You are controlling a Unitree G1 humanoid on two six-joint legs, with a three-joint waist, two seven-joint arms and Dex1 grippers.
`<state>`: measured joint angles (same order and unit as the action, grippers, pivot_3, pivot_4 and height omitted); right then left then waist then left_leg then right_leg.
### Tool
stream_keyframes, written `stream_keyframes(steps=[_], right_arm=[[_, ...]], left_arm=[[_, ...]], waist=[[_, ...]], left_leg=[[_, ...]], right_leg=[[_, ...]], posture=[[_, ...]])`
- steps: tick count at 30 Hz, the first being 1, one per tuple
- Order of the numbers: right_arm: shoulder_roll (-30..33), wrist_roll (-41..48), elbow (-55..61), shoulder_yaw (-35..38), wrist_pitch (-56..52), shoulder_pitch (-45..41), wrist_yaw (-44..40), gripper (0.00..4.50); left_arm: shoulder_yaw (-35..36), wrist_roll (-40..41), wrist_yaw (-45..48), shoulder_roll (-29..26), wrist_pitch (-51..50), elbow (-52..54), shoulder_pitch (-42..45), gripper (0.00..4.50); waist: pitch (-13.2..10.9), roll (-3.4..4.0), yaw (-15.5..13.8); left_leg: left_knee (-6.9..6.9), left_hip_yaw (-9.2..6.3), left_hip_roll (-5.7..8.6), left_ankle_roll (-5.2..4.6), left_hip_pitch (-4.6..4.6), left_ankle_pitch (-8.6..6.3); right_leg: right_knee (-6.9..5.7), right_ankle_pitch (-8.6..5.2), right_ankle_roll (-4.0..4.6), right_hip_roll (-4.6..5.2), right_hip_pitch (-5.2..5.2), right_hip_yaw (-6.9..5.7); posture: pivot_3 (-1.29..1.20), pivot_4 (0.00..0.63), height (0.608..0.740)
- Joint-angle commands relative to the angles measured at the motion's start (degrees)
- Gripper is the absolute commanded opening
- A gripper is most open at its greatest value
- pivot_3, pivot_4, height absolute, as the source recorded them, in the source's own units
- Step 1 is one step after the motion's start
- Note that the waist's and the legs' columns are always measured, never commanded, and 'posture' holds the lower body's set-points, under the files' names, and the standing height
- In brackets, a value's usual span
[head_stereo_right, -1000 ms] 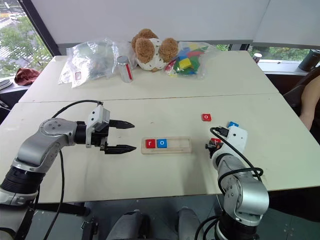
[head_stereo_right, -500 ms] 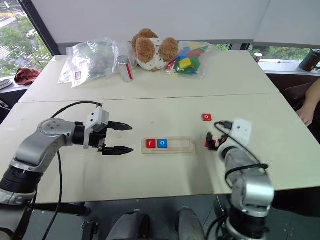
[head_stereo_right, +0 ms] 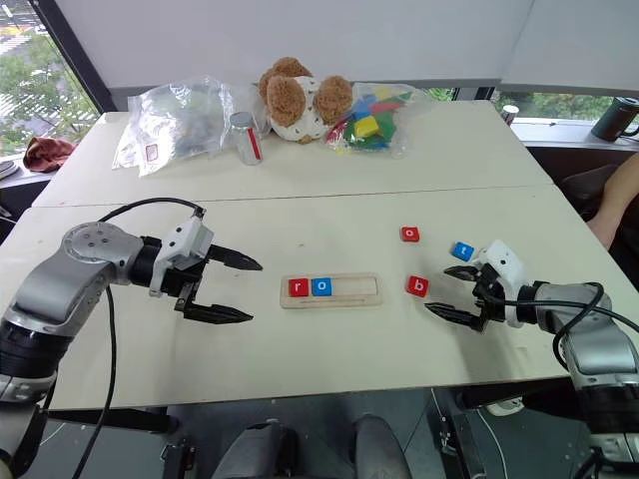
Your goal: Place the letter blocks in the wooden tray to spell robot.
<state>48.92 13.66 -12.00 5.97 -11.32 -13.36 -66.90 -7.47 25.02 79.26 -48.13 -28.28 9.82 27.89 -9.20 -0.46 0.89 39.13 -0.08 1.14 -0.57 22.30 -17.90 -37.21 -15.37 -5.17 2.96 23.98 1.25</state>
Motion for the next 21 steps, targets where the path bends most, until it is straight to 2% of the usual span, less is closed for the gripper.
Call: stream_keyframes(steps=[1, 14, 17, 21], right_arm=[[0.2, -0.9, -3.3, -1.1, 5.1, -1.7, -2.1, 4.44], [-2.9, -1.6, -8.0, -4.3, 8.5, -6.0, -3.0, 4.44], [-3.1, -1.8, -9.2, -4.8, 9.4, -6.6, -3.2, 3.59], [-3.2, -2.1, -10.9, -5.2, 10.4, -8.0, -3.3, 1.61]], left_arm=[[2.2, 1.4, -1.6, -0.6, -1.0, 2.4, -1.1, 4.5], [1.8, -0.2, -3.2, -2.2, 0.1, 1.9, -3.6, 4.5], [1.7, -0.7, -3.3, -2.1, 0.4, 1.3, -3.4, 4.5], [1.6, -1.1, -3.3, -2.2, 0.8, 0.6, -3.3, 4.5]], waist=[[0.0, 0.0, -0.1], [0.0, 0.01, -0.2], [0.0, 0.01, -0.3], [0.0, 0.01, -0.2]], left_leg=[[-0.02, -0.02, -0.02, 0.0, 0.03, 0.0], [-0.01, -0.04, 0.12, 0.11, 0.1, 0.05], [0.0, -0.03, 0.13, 0.12, 0.1, 0.05], [0.0, -0.03, 0.13, 0.12, 0.1, 0.05]], right_leg=[[0.0, 0.0, 0.0, -0.01, 0.03, -0.01], [0.0, 0.0, 0.0, 0.27, 0.08, -0.07], [0.01, 0.0, 0.0, 0.28, 0.06, -0.07], [0.01, 0.0, 0.0, 0.29, 0.07, -0.07]], posture=[[0.0, 0.15, 0.74], [0.0, 0.15, 0.74], [0.0, 0.15, 0.74], [0.0, 0.15, 0.74]])
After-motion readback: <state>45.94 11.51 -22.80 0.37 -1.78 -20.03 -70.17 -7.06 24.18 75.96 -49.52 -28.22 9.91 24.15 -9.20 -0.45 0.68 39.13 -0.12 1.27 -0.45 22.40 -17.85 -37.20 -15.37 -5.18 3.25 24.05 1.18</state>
